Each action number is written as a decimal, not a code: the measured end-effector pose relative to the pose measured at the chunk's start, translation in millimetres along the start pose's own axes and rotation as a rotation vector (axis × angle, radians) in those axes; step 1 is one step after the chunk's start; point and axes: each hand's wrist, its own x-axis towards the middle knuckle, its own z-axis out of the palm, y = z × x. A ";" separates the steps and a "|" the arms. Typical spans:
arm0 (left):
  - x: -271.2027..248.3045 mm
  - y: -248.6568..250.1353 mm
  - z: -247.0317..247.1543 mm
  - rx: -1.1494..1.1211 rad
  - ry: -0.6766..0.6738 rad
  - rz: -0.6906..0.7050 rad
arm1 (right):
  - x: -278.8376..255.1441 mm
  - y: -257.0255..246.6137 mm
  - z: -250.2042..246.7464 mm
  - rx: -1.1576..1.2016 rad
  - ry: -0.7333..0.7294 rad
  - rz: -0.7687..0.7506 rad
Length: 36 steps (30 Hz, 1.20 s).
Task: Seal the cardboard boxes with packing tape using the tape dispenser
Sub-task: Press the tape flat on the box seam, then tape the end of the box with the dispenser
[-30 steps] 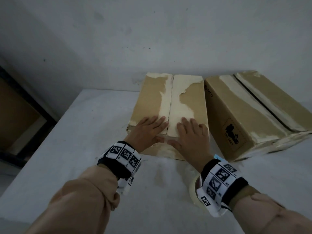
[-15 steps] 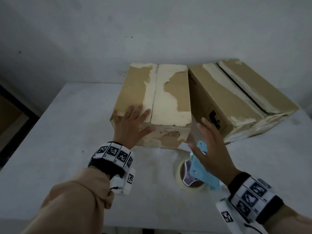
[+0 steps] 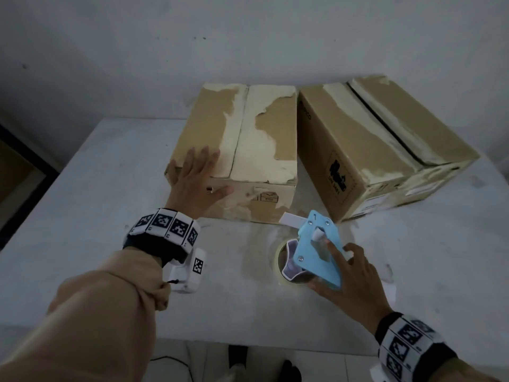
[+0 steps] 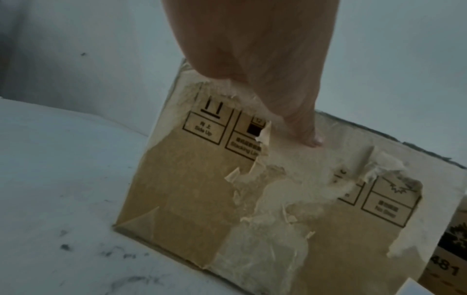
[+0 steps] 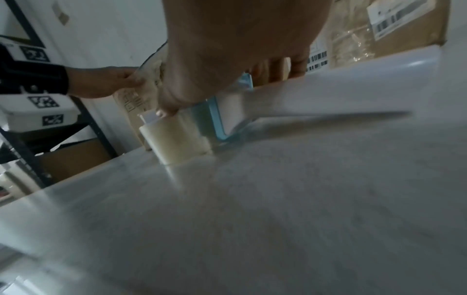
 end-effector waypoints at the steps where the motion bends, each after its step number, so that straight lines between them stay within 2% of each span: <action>1: -1.9 0.3 0.3 0.009 0.004 -0.021 | -2.7 3.3 3.6 0.009 -0.021 -0.008; 6: -4.7 2.2 0.2 0.036 0.020 -0.045 | -5.6 15.3 12.5 0.029 -0.056 -0.119; 13: -4.6 1.6 1.5 0.053 0.046 -0.038 | 0.8 12.1 -2.3 0.039 -0.090 -0.173; 15: -5.1 2.7 1.8 0.053 0.052 -0.041 | -2.4 10.5 -8.0 0.112 -0.080 -0.198; 18: -6.4 4.2 0.2 0.066 0.037 -0.047 | -6.7 2.2 -24.1 0.282 0.011 -0.221; 21: -8.4 6.2 -3.5 0.064 0.006 -0.054 | -7.2 -10.7 -52.8 0.563 0.023 -0.083; 23: -9.3 6.3 -8.0 0.041 -0.026 -0.061 | -4.2 -19.6 -74.8 0.703 0.089 -0.073; 26: -14.5 8.5 -17.4 -0.068 -0.022 -0.040 | 9.2 -30.4 -98.8 0.917 0.217 -0.161; 30: -24.5 20.2 -33.4 -0.289 0.117 0.035 | 44.4 -39.0 -121.1 1.263 0.135 -0.216; 33: -26.1 25.8 -44.4 -0.531 0.066 0.013 | 69.5 -49.7 -133.6 1.260 0.081 -0.259; 36: -24.4 30.3 -51.0 -0.736 -0.021 -0.030 | 82.3 -68.3 -141.4 1.237 0.153 -0.288</action>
